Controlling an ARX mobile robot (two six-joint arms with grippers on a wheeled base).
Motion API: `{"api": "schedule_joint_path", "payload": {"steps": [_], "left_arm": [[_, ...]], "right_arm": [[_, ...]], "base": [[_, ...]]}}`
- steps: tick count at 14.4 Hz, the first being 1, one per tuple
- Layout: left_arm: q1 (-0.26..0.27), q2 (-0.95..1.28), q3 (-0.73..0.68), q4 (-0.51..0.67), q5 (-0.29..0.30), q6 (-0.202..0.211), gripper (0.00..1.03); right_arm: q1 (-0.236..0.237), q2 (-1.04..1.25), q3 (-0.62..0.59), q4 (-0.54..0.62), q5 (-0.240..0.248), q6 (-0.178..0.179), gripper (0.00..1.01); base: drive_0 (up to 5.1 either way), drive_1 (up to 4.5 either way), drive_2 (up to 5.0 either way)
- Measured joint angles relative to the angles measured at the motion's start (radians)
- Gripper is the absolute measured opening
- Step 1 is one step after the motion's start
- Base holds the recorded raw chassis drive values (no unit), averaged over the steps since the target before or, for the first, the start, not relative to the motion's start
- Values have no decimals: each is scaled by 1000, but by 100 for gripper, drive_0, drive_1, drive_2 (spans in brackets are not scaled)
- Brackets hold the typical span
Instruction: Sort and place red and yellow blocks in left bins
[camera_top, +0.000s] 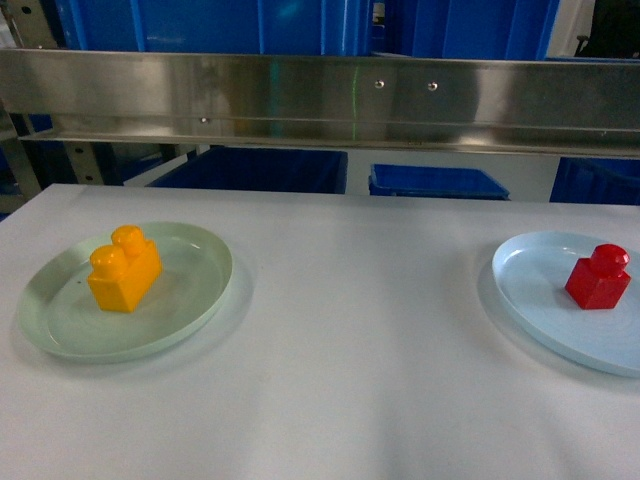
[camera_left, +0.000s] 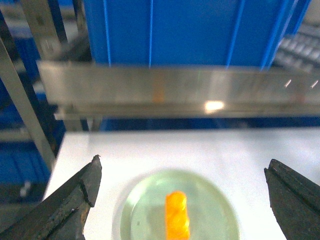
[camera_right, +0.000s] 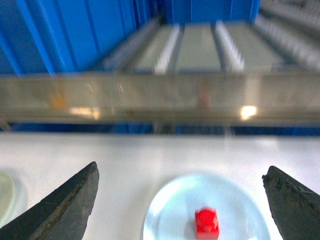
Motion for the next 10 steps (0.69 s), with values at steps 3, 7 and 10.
{"api": "schedule_joint_path", "payload": {"steps": [3, 7, 10], "left_arm": [[-26, 353, 68, -129, 74, 4, 98], [-72, 457, 113, 40, 25, 32, 98], [-66, 432, 105, 126, -5, 58, 98]], "right_arm": [[3, 357, 71, 29, 59, 55, 98], [8, 453, 89, 148, 118, 16, 98], [8, 428, 80, 179, 119, -10, 98]], "base": [[0, 0, 0], [0, 0, 0], [0, 0, 0]]}}
